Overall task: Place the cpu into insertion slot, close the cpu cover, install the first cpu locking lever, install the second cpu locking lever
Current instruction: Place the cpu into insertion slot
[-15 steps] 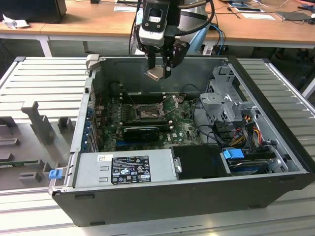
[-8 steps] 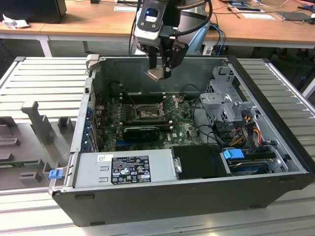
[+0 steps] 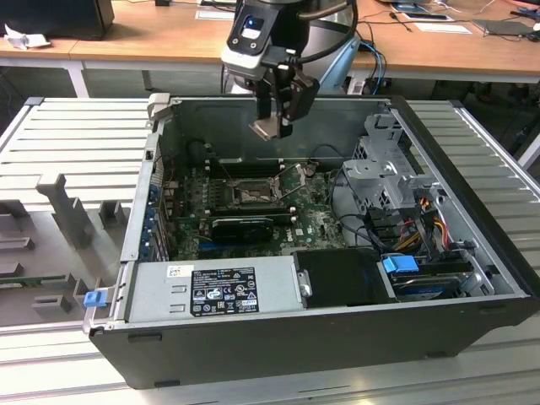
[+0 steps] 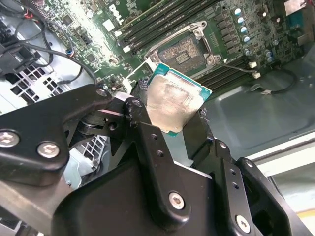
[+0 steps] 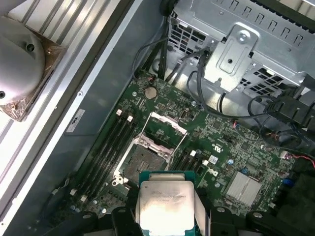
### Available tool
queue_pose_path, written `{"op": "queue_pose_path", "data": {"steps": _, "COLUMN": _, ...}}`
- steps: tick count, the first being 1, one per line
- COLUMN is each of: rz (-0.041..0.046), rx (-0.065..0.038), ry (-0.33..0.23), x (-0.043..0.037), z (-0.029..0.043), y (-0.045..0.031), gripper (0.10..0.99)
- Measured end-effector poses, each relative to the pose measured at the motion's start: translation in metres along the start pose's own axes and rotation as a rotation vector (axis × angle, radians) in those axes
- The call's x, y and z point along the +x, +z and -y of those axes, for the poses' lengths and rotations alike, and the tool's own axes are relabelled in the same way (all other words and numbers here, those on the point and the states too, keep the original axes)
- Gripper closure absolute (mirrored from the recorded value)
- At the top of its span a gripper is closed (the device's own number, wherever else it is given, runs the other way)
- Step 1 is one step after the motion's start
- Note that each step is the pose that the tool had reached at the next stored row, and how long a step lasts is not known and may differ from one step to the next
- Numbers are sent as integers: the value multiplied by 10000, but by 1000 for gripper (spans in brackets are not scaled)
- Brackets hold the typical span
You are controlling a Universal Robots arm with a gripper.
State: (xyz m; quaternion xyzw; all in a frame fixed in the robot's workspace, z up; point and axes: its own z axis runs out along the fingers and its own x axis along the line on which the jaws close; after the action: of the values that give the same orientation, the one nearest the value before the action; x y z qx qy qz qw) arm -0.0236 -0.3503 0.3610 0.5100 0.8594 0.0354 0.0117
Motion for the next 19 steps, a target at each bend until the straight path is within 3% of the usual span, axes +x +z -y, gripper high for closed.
{"op": "queue_pose_path", "data": {"steps": 8, "rz": 20, "rx": 1, "ry": 199, "x": -1, "z": 4, "y": 57, "gripper": 557}}
{"op": "queue_pose_path", "data": {"steps": 19, "rz": 171, "rx": -22, "ry": 2091, "x": -1, "z": 6, "y": 85, "gripper": 557}}
